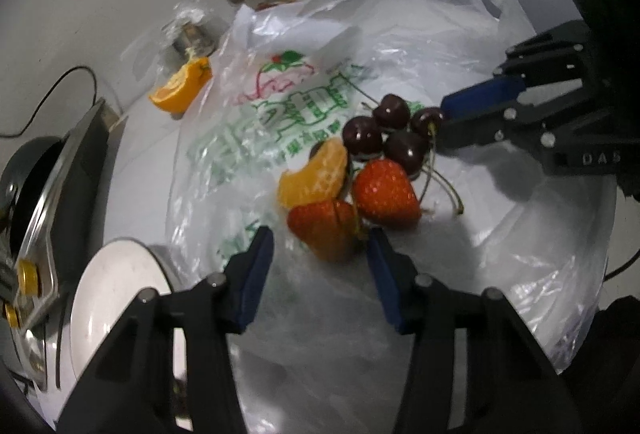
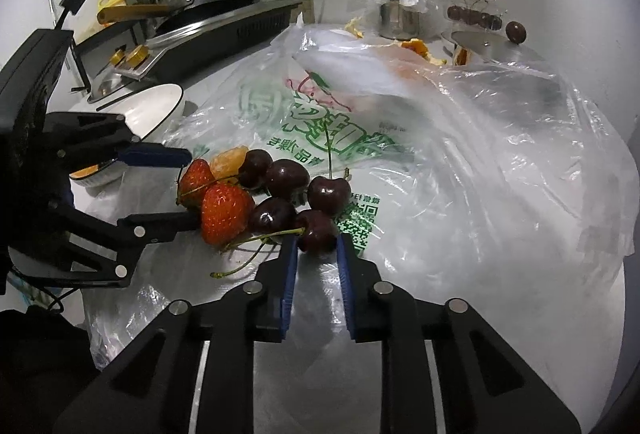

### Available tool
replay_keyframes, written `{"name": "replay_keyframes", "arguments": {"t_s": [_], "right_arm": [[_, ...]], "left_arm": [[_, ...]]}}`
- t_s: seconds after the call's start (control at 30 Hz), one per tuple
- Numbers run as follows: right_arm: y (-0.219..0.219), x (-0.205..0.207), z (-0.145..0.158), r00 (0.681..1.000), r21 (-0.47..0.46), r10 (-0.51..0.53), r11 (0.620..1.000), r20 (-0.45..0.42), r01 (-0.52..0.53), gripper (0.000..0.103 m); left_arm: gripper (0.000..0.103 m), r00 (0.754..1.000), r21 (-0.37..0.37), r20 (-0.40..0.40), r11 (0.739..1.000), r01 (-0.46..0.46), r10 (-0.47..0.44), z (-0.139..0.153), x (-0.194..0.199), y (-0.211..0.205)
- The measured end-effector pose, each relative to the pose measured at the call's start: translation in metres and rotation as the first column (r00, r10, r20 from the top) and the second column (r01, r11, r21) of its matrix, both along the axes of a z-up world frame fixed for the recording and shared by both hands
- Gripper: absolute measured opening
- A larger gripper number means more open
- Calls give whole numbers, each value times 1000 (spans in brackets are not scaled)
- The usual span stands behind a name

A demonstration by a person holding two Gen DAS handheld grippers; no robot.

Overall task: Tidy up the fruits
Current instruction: 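Grasp a red strawberry with the left tool while the right tool grasps another cherry, then lift the strawberry off the bag with the left tool while the right tool holds the cherry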

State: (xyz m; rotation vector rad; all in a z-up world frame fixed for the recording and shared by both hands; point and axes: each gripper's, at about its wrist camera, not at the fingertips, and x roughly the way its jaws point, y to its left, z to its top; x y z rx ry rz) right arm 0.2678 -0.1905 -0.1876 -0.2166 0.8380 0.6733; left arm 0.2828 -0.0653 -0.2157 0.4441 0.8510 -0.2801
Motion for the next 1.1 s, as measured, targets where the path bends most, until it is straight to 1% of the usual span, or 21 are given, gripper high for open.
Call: {"name": "replay_keyframes", "arguments": {"t_s": [0.17,0.23,0.3,0.33,0.37,0.4,0.5,0.63,0.73,0.83,1.1], "right_arm": [[5,4,-4,1000,-9,16,1000,-25,-16,42],[7,7,-5,999,-10,17,1000,-29,-17,43],[8,9,-6,999,-9,22,1000,-35,-22,43],[9,9,-6,999,-11,25,1000,-35,-25,43],[11,10,-7,999,-17,27,999,-34,-28,42],[12,10,-7,999,-20,28,999,-34,-29,38],[15,9,-8,999,-36,21,999,-26,-22,30],[14,6,-5,1000,-44,3,999,-14,-4,28],[13,1,1,1000,-46,-2,999,1,2,28],[11,-3,7,1000,-51,-11,999,18,12,27],[9,-17,18,998,-59,-27,998,55,30,26]], "left_arm": [[50,1000,-5,-1,1000,29,-29,0,6,2],[48,999,-22,-5,999,37,-37,0,7,4],[39,999,-41,-13,998,52,-53,0,7,5],[39,998,-45,-12,997,60,-60,0,6,4],[38,998,-45,-7,997,64,-65,0,5,4],[38,998,-50,-7,997,66,-66,-1,5,4],[37,998,-73,-6,995,63,-64,0,5,7],[37,998,-90,1,994,61,-61,4,1,10],[37,999,-121,5,991,55,-54,9,-3,14],[37,999,-136,14,989,49,-48,14,-9,16],[37,998,-179,57,983,30,-20,29,-21,23]]}}
